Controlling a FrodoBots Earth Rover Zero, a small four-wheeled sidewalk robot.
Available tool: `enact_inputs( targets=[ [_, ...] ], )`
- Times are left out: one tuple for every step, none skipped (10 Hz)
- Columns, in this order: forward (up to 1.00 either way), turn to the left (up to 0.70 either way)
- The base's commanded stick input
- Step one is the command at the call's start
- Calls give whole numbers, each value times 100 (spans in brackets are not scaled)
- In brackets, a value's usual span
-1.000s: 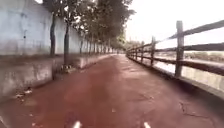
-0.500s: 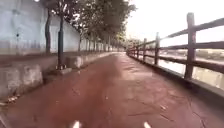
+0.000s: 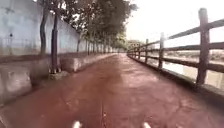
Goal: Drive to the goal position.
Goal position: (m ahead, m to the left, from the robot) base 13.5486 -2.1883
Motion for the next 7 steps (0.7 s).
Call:
enact_inputs(
  targets=[
    [70, 0],
    [70, 0],
    [70, 0],
    [70, 0],
    [70, 0],
    [70, 0],
    [70, 0]
  ],
)
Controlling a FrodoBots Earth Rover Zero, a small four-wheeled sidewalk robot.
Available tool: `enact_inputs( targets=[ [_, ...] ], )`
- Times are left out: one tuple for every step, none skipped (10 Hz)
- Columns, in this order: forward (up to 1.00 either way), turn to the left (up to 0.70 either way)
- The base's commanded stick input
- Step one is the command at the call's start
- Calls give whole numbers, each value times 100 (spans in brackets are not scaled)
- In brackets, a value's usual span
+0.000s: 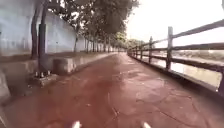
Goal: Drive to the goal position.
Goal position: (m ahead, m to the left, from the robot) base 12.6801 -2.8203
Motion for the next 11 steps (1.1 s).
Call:
enact_inputs(
  targets=[
    [70, 0],
    [70, 0],
    [70, 0],
    [70, 0],
    [70, 0],
    [70, 0],
    [70, 0],
    [70, 0],
    [70, 0],
    [70, 0],
    [70, 0]
  ],
)
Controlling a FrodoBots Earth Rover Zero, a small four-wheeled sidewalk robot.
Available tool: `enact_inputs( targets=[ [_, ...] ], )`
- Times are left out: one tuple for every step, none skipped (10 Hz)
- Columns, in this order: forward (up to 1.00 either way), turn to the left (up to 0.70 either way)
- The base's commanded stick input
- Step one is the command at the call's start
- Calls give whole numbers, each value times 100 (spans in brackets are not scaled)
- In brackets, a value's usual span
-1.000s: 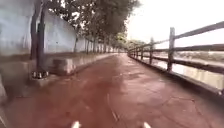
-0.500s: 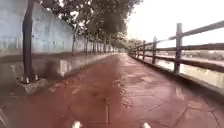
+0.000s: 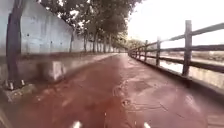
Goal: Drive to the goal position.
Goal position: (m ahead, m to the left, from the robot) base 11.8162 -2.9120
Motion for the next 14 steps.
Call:
enact_inputs(
  targets=[
    [70, -4],
    [70, -35],
    [70, -35],
    [70, 0],
    [70, 0],
    [70, 0],
    [70, 0],
    [70, 0],
    [70, 0],
    [70, 0],
    [70, 0],
    [70, 0],
    [70, 0],
    [70, 0]
  ],
)
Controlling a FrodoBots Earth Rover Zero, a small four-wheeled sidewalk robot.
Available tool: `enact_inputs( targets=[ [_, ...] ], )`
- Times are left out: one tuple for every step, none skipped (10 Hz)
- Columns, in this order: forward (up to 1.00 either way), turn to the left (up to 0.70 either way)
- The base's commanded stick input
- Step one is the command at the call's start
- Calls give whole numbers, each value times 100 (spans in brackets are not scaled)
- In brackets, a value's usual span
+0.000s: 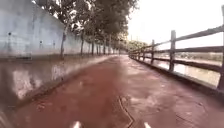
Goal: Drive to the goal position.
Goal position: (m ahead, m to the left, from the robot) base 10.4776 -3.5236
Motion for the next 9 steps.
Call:
enact_inputs(
  targets=[
    [70, 0],
    [70, 0],
    [70, 0],
    [70, 0],
    [70, -15],
    [70, -35],
    [70, -35],
    [70, 0],
    [70, 0]
  ],
)
